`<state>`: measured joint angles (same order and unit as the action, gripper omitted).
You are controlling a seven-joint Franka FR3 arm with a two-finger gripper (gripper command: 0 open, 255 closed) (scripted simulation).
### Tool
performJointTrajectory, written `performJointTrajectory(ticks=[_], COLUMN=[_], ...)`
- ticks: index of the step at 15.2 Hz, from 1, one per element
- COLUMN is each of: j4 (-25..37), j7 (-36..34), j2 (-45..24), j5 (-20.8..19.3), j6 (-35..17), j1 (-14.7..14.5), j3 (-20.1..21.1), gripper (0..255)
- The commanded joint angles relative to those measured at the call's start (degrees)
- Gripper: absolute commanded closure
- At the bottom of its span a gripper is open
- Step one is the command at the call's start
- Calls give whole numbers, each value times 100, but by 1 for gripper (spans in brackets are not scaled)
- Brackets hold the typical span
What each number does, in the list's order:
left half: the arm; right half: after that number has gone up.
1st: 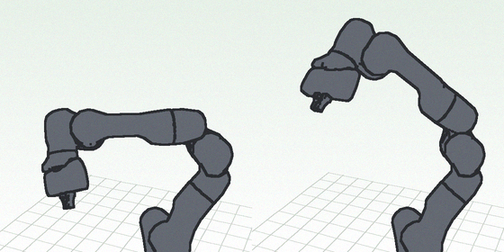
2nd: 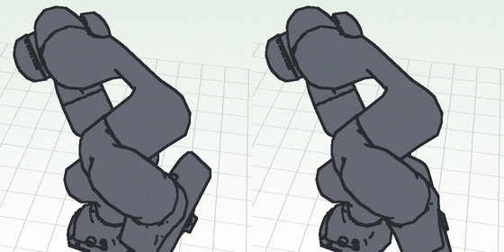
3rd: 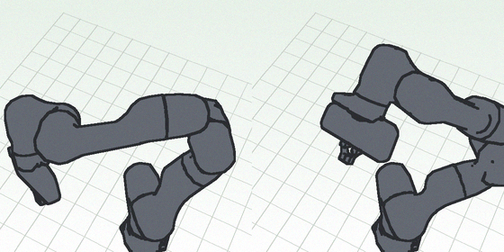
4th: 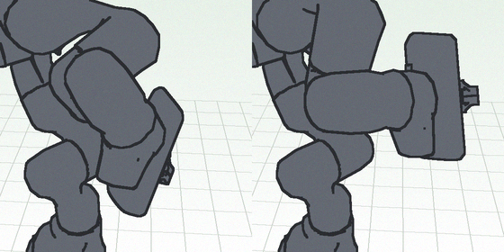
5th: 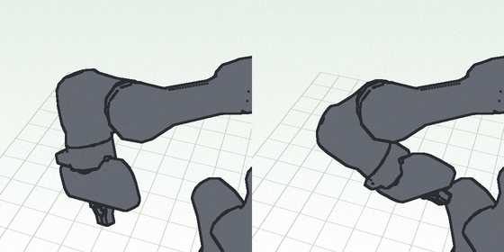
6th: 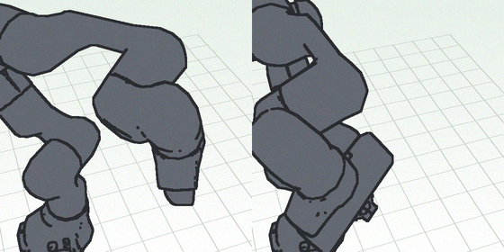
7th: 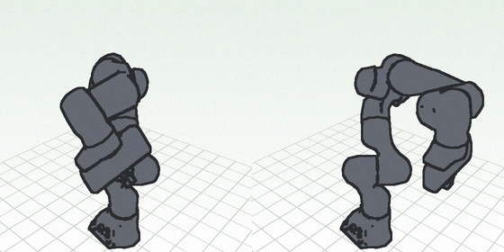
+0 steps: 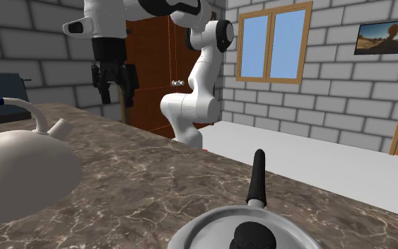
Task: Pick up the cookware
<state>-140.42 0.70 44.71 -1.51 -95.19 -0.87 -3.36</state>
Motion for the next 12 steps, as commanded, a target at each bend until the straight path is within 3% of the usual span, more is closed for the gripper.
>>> performJointTrajectory(ticks=[1, 12], j4=[0, 932], j7=[0, -1072], j2=[0, -1374], j5=[0, 484], j6=[0, -301], j1=[0, -607], j3=[0, 1300], gripper=[0, 0])
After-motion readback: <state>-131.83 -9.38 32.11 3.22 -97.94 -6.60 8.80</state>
